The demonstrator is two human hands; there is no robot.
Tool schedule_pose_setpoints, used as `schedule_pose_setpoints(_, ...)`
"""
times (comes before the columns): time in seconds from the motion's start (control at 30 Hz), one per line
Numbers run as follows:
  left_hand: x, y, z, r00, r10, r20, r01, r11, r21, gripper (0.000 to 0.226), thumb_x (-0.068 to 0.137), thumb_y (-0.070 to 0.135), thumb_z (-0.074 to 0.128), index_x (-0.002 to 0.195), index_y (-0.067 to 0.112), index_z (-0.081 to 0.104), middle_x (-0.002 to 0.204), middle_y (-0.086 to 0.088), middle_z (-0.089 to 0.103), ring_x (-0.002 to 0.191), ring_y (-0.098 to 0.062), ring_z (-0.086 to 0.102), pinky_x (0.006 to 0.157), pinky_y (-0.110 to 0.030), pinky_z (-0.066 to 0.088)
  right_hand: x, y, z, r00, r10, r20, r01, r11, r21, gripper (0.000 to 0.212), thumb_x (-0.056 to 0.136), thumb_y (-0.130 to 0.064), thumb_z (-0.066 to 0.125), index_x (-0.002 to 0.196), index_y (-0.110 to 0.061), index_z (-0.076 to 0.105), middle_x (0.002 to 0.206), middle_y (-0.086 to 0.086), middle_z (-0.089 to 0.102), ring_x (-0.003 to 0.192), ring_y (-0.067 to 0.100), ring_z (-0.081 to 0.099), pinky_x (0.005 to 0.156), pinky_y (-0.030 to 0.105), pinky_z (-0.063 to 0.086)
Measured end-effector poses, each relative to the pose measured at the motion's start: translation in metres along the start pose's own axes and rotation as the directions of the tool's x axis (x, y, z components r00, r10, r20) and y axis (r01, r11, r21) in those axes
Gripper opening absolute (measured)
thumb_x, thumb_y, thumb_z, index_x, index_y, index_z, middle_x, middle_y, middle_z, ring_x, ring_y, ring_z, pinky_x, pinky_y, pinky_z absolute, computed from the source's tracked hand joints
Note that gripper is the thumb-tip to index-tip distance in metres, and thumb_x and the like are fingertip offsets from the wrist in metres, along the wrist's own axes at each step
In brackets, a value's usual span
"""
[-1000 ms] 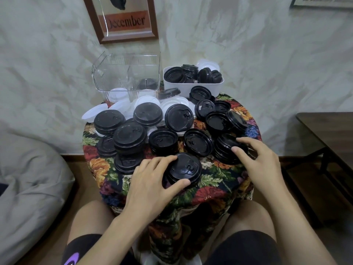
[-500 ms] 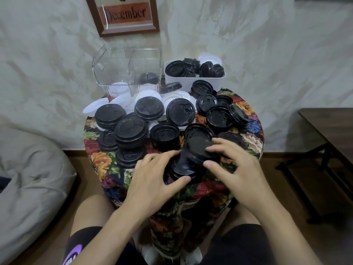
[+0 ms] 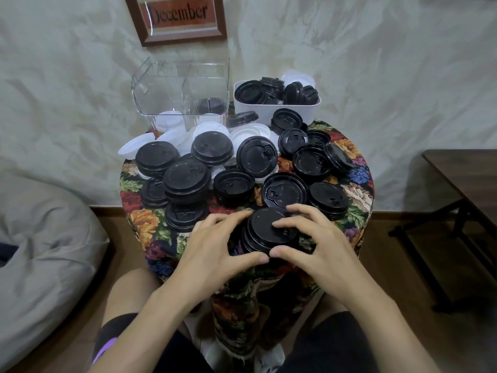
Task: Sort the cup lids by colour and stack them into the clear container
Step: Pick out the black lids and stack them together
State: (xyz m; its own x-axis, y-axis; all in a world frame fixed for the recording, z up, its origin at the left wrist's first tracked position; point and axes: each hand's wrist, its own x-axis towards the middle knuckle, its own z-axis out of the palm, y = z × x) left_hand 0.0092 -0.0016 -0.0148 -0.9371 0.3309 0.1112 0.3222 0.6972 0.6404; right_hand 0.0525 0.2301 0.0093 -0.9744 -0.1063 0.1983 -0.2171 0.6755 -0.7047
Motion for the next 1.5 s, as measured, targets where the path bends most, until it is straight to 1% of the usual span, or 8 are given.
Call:
schedule_pose_setpoints(0.2,0.001,-0.002,-0.006,0.992,0.029,0.123,-0.031,0.999,0.014,0.089,0.074,0.088,0.052,0.151,0.065,0.014,0.145,0.018,0.044,0.137,-0.013,0.031,0.114,-0.037,0.031,0.003,0.004,-0.004,0.993,0.023,0.119,-0.03,0.998,0.057,0.041,0.084,-0.05,0.078,0.123,-0.056,0.065,0.148,-0.041,0.041,0.137,-0.021,0.033,0.109,0.015,0.029)
schedule_pose_setpoints(0.37,0.002,-0.006,-0.008,0.984,0.075,0.164,-0.082,0.996,0.035,0.09,0.077,0.093,0.044,0.155,0.059,0.015,0.153,0.02,0.038,0.142,-0.007,0.027,0.115,-0.032,0.026,0.005,0.008,-0.004,0.982,0.05,0.179,-0.07,0.992,0.107,0.042,0.086,-0.044,0.079,0.123,-0.057,0.064,0.149,-0.038,0.038,0.138,-0.013,0.038,0.116,0.03,0.04)
schedule_pose_setpoints(0.57,0.002,-0.003,-0.001,0.995,0.08,0.064,-0.083,0.996,0.044,0.082,0.083,0.089,0.034,0.156,0.053,0.027,0.146,0.029,0.043,0.138,0.002,0.034,0.112,-0.026,0.027,0.004,0.007,0.0,0.992,0.06,0.111,-0.071,0.993,0.095,0.052,0.071,-0.084,0.064,0.119,-0.064,0.064,0.144,-0.039,0.045,0.136,-0.013,0.039,0.118,0.04,0.038)
schedule_pose_setpoints(0.7,0.002,-0.003,-0.001,0.996,0.062,0.063,-0.064,0.998,0.025,0.084,0.081,0.091,0.036,0.155,0.054,0.029,0.148,0.028,0.043,0.138,0.002,0.032,0.114,-0.028,0.027,0.002,0.009,0.005,0.994,0.084,0.067,-0.093,0.985,0.142,0.06,0.074,-0.071,0.072,0.131,-0.056,0.058,0.136,-0.039,0.054,0.131,-0.015,0.046,0.114,0.037,0.042)
schedule_pose_setpoints(0.8,0.003,-0.004,-0.002,0.996,0.049,0.071,-0.05,0.999,0.016,0.087,0.078,0.093,0.038,0.155,0.054,0.03,0.15,0.026,0.043,0.14,-0.002,0.032,0.117,-0.033,0.029,0.002,0.013,0.005,0.987,0.13,0.099,-0.145,0.976,0.162,0.086,0.065,-0.084,0.072,0.143,-0.059,0.044,0.137,-0.04,0.053,0.132,-0.009,0.049,0.113,0.038,0.044)
schedule_pose_setpoints(0.9,0.002,-0.005,-0.002,0.995,0.063,0.079,-0.066,0.997,0.033,0.089,0.077,0.093,0.039,0.156,0.052,0.03,0.15,0.028,0.041,0.141,-0.002,0.032,0.118,-0.032,0.029,0.004,0.013,0.005,0.981,0.151,0.125,-0.169,0.973,0.154,0.094,0.059,-0.088,0.07,0.145,-0.062,0.04,0.143,-0.034,0.053,0.136,-0.008,0.046,0.116,0.038,0.042)
schedule_pose_setpoints(1.13,0.001,-0.003,-0.002,0.993,0.104,0.05,-0.106,0.994,0.039,0.086,0.079,0.09,0.042,0.154,0.049,0.034,0.14,0.041,0.036,0.137,0.008,0.032,0.115,-0.027,0.029,0.006,0.007,-0.001,0.98,0.137,0.146,-0.142,0.99,0.022,0.093,0.063,-0.081,0.064,0.15,-0.055,0.04,0.149,-0.026,0.05,0.141,-0.004,0.04,0.116,0.028,0.037)
schedule_pose_setpoints(1.5,0.0,-0.001,0.0,0.999,0.037,0.026,-0.037,0.999,0.019,0.092,0.073,0.096,0.043,0.152,0.049,0.038,0.147,0.022,0.048,0.139,-0.008,0.04,0.116,-0.041,0.036,0.006,0.015,0.0,0.981,0.128,0.146,-0.14,0.987,0.077,0.089,0.063,-0.085,0.067,0.145,-0.061,0.041,0.147,-0.03,0.05,0.137,-0.005,0.044,0.116,0.036,0.04)
